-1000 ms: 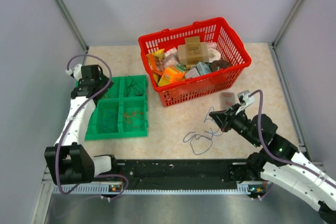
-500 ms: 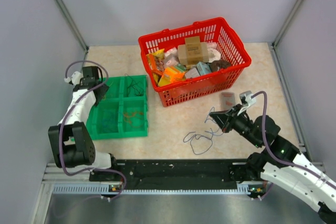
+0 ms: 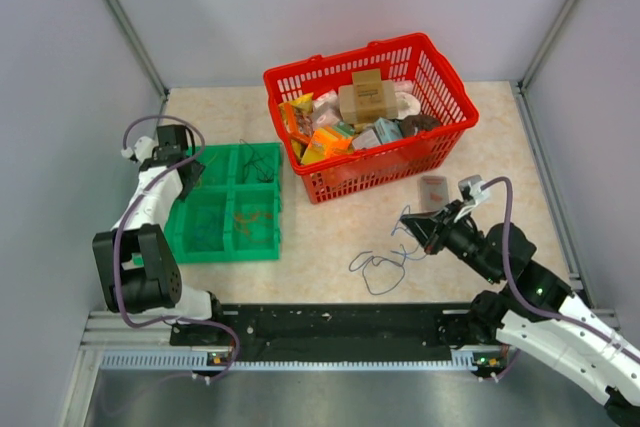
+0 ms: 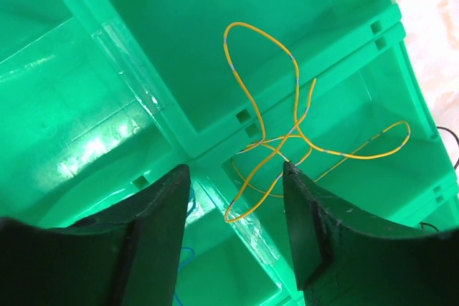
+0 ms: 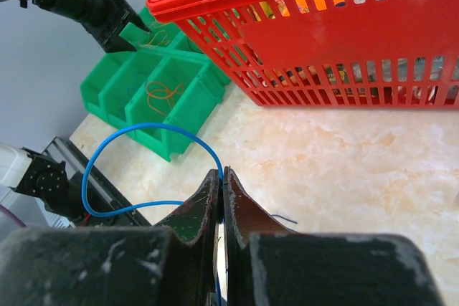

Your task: Untangle the cables

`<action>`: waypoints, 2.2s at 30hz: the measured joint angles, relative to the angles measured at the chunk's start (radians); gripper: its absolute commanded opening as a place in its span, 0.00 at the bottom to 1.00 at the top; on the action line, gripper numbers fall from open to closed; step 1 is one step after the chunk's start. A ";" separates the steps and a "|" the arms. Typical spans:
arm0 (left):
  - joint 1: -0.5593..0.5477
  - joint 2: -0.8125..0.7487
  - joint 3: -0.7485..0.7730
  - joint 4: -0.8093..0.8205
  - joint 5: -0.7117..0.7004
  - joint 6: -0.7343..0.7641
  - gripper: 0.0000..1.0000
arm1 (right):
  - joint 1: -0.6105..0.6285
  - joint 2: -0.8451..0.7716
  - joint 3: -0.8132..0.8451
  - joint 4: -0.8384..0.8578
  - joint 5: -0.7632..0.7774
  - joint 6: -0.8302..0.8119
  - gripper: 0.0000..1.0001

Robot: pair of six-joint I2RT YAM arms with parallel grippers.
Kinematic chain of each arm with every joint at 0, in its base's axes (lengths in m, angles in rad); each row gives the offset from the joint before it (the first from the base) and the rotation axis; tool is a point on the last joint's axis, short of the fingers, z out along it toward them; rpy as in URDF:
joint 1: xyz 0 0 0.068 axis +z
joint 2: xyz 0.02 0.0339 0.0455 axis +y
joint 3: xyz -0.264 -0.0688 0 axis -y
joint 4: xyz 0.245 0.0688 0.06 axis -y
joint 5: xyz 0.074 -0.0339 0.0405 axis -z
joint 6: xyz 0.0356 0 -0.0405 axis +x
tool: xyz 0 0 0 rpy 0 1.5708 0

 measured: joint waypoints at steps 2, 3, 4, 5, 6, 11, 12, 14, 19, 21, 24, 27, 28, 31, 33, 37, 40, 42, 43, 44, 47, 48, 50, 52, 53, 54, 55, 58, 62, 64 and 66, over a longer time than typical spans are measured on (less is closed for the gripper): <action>0.000 -0.004 0.001 -0.002 -0.005 0.001 0.69 | 0.000 -0.004 -0.003 0.001 0.001 0.000 0.00; 0.000 -0.007 0.001 -0.004 -0.006 0.004 0.70 | 0.000 -0.004 -0.005 0.003 0.001 0.000 0.00; 0.000 -0.012 0.001 -0.007 -0.008 0.006 0.70 | 0.000 -0.003 -0.006 0.002 0.000 0.000 0.00; 0.000 -0.017 0.004 -0.012 -0.013 0.010 0.70 | 0.000 -0.003 -0.009 0.004 0.001 0.000 0.00; 0.000 -0.021 0.008 -0.015 -0.016 0.016 0.66 | 0.000 -0.003 -0.011 0.007 0.000 0.000 0.00; 0.000 -0.023 0.043 -0.014 -0.037 0.048 0.56 | 0.000 -0.003 -0.011 0.018 0.000 0.000 0.00; 0.000 -0.019 0.052 -0.015 -0.038 0.051 0.55 | 0.000 -0.004 -0.011 0.019 0.000 0.000 0.00; 0.000 -0.005 0.071 -0.014 -0.037 0.054 0.55 | 0.000 -0.005 -0.011 0.021 0.000 0.000 0.00; 0.000 0.037 0.090 -0.013 -0.037 0.054 0.55 | 0.000 -0.013 -0.012 0.021 0.001 0.000 0.00; 0.000 0.052 0.090 -0.016 -0.037 0.053 0.55 | 0.000 -0.016 -0.011 0.022 0.001 0.000 0.00; 0.000 0.071 0.097 -0.021 -0.037 0.049 0.49 | 0.000 -0.018 -0.012 0.022 0.003 0.000 0.00; 0.000 0.085 0.102 -0.020 -0.037 0.048 0.32 | 0.000 -0.018 -0.012 0.022 0.005 0.000 0.00; 0.000 0.089 0.103 -0.019 -0.037 0.048 0.27 | 0.000 -0.018 -0.012 0.022 0.005 0.000 0.00; 0.000 0.093 0.105 -0.018 -0.032 0.050 0.17 | 0.000 -0.018 -0.012 0.022 0.006 0.000 0.00; -0.001 0.093 0.105 -0.012 -0.028 0.054 0.02 | 0.000 -0.018 -0.012 0.022 0.007 0.000 0.00; -0.009 0.084 0.092 0.021 -0.006 0.074 0.00 | 0.000 -0.018 -0.018 0.024 0.007 0.001 0.00; -0.029 0.053 0.057 0.061 0.019 0.090 0.00 | 0.000 -0.018 -0.018 0.024 0.007 0.001 0.00; -0.050 0.026 0.028 0.098 0.057 0.104 0.00 | 0.000 -0.018 -0.018 0.024 0.007 0.001 0.00; -0.058 0.019 0.018 0.119 0.084 0.108 0.00 | 0.000 -0.018 -0.018 0.024 0.007 0.001 0.00; -0.063 0.019 0.015 0.130 0.104 0.111 0.00 | 0.000 -0.018 -0.018 0.024 0.006 0.001 0.00; -0.070 0.029 0.014 0.159 0.159 0.114 0.00 | 0.000 -0.018 -0.018 0.025 0.006 0.001 0.00; -0.070 0.035 0.014 0.171 0.168 0.114 0.00 | 0.000 -0.018 -0.018 0.025 0.006 0.001 0.00; -0.070 0.059 0.014 0.192 0.182 0.116 0.00 | 0.000 -0.018 -0.018 0.025 0.006 0.001 0.00; -0.070 0.092 0.016 0.201 0.186 0.119 0.00 | 0.000 -0.018 -0.018 0.025 0.006 0.001 0.00; -0.070 0.114 0.019 0.196 0.186 0.120 0.00 | 0.000 -0.018 -0.018 0.025 0.006 0.001 0.00; -0.070 0.134 0.020 0.195 0.186 0.121 0.00 | 0.000 -0.018 -0.018 0.024 0.006 0.001 0.00; -0.070 0.147 0.020 0.190 0.185 0.122 0.00 | 0.000 -0.018 -0.018 0.024 0.006 0.001 0.00; -0.071 0.147 0.024 0.163 0.177 0.126 0.19 | 0.000 -0.018 -0.018 0.023 0.006 0.001 0.00; -0.071 0.108 0.034 0.141 0.160 0.134 0.42 | 0.000 -0.018 -0.019 0.023 0.007 0.001 0.00; -0.071 0.076 0.034 0.128 0.154 0.134 0.51 | 0.000 -0.018 -0.019 0.024 0.006 0.001 0.00; -0.071 0.042 0.035 0.119 0.150 0.132 0.71 | 0.000 -0.018 -0.019 0.025 0.006 0.001 0.00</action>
